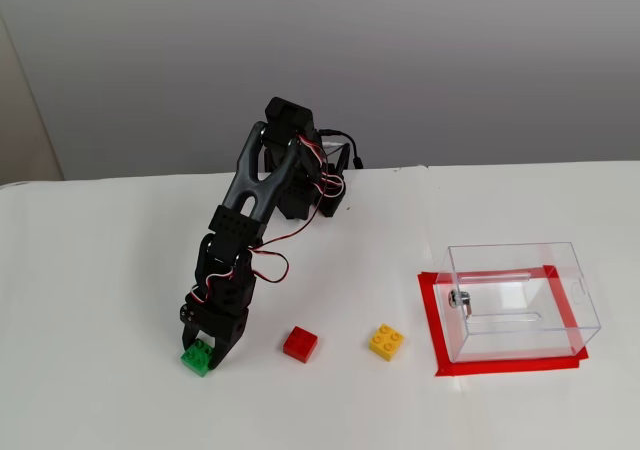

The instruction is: Pick the green lego brick and place it into the transparent box

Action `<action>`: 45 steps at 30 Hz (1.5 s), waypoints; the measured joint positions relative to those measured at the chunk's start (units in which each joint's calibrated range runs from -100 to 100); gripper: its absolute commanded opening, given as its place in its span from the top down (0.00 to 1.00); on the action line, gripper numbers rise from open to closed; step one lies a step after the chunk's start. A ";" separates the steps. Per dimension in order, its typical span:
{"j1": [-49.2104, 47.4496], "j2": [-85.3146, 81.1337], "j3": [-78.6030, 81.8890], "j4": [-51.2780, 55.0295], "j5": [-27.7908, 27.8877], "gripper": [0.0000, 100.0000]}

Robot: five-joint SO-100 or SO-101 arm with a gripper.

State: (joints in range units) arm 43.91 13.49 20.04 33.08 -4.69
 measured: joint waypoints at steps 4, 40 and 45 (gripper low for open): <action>-0.11 -2.45 0.09 0.09 -0.10 0.92; -15.81 -52.60 13.95 9.34 0.10 0.92; -22.86 -57.42 13.95 9.34 0.10 0.93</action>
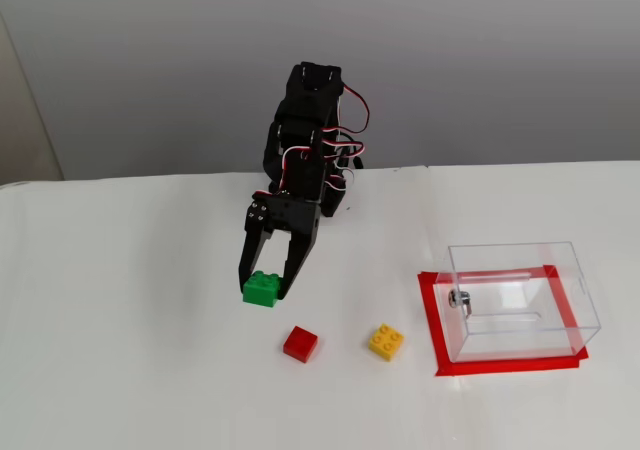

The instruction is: Pick the green lego brick and place it into the transparent box

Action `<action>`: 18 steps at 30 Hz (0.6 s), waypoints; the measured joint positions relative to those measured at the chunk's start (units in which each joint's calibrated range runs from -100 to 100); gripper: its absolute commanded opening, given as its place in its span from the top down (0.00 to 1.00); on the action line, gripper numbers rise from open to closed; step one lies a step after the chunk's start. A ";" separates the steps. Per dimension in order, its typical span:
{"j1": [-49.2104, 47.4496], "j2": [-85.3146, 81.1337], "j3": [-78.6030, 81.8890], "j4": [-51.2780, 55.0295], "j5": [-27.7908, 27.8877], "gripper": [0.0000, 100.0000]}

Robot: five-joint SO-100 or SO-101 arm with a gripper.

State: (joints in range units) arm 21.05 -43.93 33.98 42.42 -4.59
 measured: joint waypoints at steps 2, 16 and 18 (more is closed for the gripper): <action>-4.59 -2.11 0.00 0.00 0.00 0.93; -31.62 -15.64 7.77 0.00 0.00 0.92; -35.68 -18.01 9.89 0.00 0.00 0.92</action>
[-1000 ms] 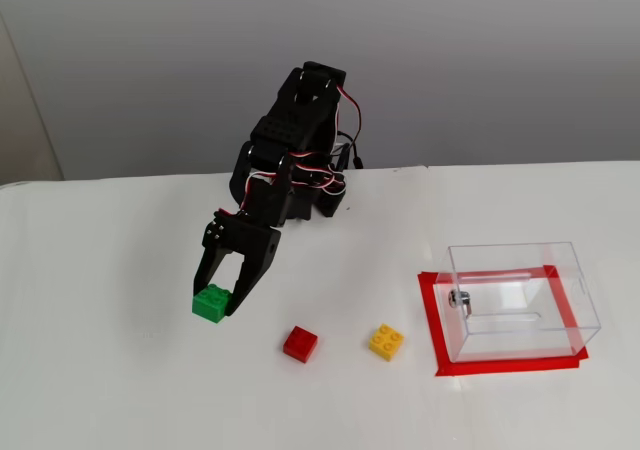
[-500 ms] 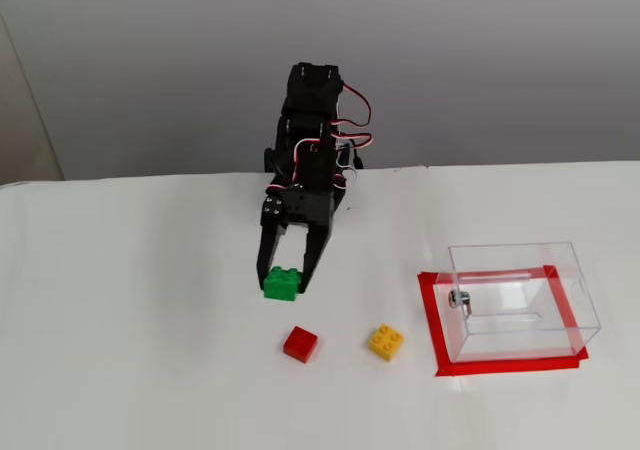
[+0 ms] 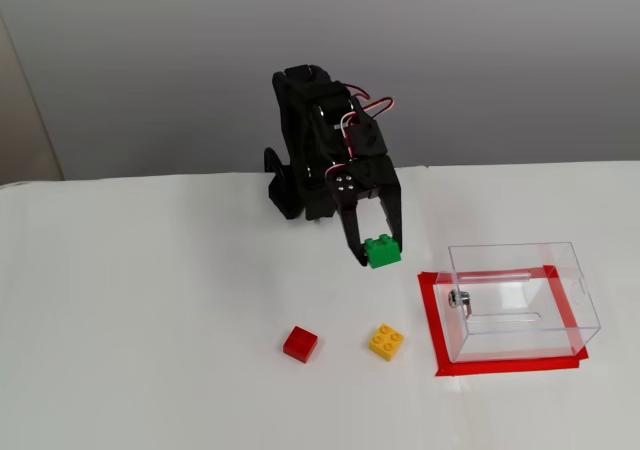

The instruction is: Pick the green lego brick and place it into the transparent box

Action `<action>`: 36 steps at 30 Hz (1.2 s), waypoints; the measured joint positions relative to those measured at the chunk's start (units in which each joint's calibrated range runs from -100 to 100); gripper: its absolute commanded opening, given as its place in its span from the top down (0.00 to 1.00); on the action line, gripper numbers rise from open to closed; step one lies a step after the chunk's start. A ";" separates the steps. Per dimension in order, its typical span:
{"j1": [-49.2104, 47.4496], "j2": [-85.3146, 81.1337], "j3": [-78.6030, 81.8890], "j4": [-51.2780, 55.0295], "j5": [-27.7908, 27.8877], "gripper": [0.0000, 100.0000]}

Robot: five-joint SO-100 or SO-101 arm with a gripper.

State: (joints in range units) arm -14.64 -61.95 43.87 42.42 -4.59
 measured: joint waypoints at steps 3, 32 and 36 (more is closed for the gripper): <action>-5.34 -2.54 1.68 0.00 0.00 0.92; -33.87 31.12 -16.77 0.00 0.00 0.93; -34.94 36.87 -20.39 0.00 0.00 0.93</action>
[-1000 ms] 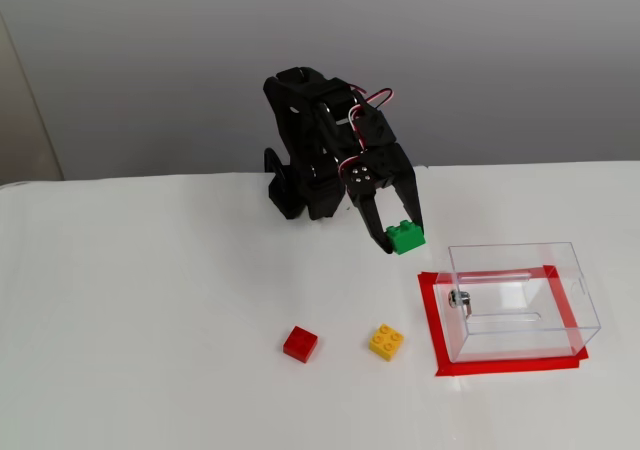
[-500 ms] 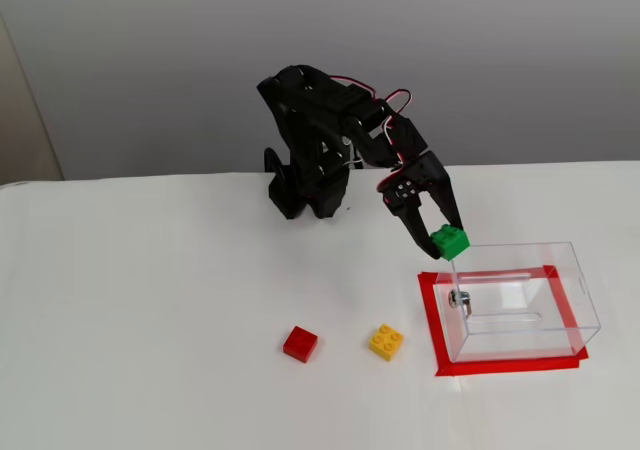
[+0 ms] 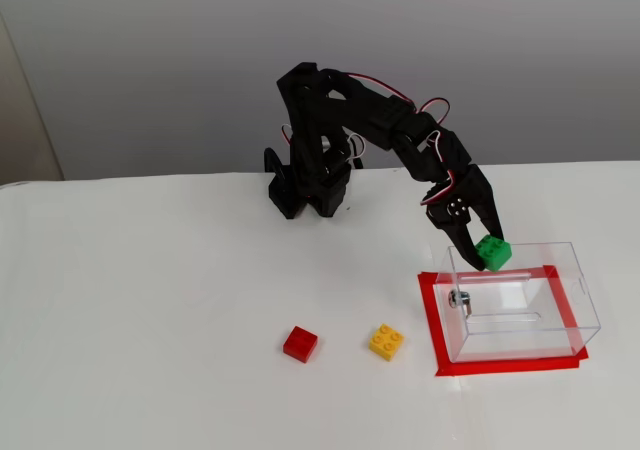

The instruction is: Pick the green lego brick and place it into the transparent box

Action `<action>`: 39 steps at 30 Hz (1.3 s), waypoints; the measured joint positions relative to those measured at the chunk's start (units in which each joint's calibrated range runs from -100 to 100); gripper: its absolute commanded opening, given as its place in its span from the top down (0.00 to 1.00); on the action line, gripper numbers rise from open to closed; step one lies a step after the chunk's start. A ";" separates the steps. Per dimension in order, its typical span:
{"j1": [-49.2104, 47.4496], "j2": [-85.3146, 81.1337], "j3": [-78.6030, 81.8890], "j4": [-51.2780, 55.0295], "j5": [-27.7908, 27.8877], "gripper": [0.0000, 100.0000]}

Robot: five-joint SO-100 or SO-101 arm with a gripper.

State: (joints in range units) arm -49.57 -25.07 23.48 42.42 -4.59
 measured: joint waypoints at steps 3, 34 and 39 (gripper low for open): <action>-0.32 4.06 -2.74 0.00 0.00 0.93; -7.69 21.23 -17.65 0.00 0.00 0.76; -7.69 21.23 -17.65 0.00 0.00 0.76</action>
State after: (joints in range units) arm -57.26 -3.85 5.83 42.42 -4.59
